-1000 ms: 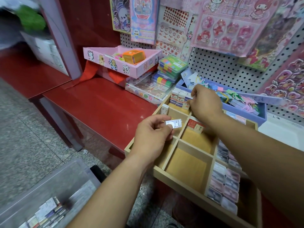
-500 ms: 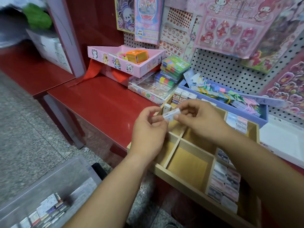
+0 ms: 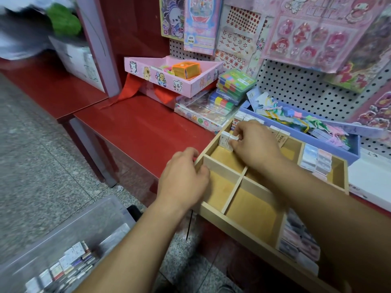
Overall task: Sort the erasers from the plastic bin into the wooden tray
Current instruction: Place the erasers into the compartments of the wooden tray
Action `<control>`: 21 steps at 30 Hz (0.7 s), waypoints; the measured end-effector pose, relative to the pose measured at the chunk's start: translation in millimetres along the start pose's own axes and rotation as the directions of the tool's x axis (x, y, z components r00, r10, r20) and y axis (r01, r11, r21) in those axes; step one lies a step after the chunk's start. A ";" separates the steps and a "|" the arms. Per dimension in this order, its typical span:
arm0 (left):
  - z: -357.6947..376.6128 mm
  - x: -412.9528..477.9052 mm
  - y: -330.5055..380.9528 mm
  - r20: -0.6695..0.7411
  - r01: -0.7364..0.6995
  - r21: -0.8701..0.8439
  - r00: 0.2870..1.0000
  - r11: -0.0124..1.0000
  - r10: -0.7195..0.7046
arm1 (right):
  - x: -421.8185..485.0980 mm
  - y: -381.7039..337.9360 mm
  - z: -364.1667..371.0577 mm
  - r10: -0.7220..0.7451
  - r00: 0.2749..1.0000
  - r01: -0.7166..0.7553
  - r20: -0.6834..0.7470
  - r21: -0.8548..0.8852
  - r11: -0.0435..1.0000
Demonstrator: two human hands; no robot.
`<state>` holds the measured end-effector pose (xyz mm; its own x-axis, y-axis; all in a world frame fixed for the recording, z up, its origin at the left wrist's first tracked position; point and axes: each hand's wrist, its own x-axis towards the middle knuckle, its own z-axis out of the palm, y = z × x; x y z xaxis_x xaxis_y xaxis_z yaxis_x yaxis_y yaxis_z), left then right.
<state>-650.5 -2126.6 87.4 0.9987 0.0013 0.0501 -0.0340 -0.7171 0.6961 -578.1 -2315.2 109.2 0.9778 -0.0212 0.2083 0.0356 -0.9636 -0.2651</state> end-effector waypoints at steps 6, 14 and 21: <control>2.9 0.3 -0.9 0.015 -0.009 0.011 1.000 1.000 0.009 | -0.4 -0.2 1.6 -0.001 1.000 0.002 0.020 -0.045 0.999; 4.2 5.8 -2.4 0.011 0.004 -0.014 1.000 1.000 -0.004 | -16.7 -1.7 -19.4 -0.032 0.999 0.032 -0.020 0.037 0.999; -37.0 -35.6 -35.3 -0.196 0.091 -0.002 0.977 0.996 -0.090 | -83.6 -57.2 -63.0 -0.278 0.960 0.256 0.029 0.306 0.917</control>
<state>-686.2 -2075.6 87.6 0.9712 0.2021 0.1263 0.0573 -0.7124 0.6994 -674.8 -2275.1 166.3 0.9351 0.2550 0.2460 0.3458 -0.8075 -0.4778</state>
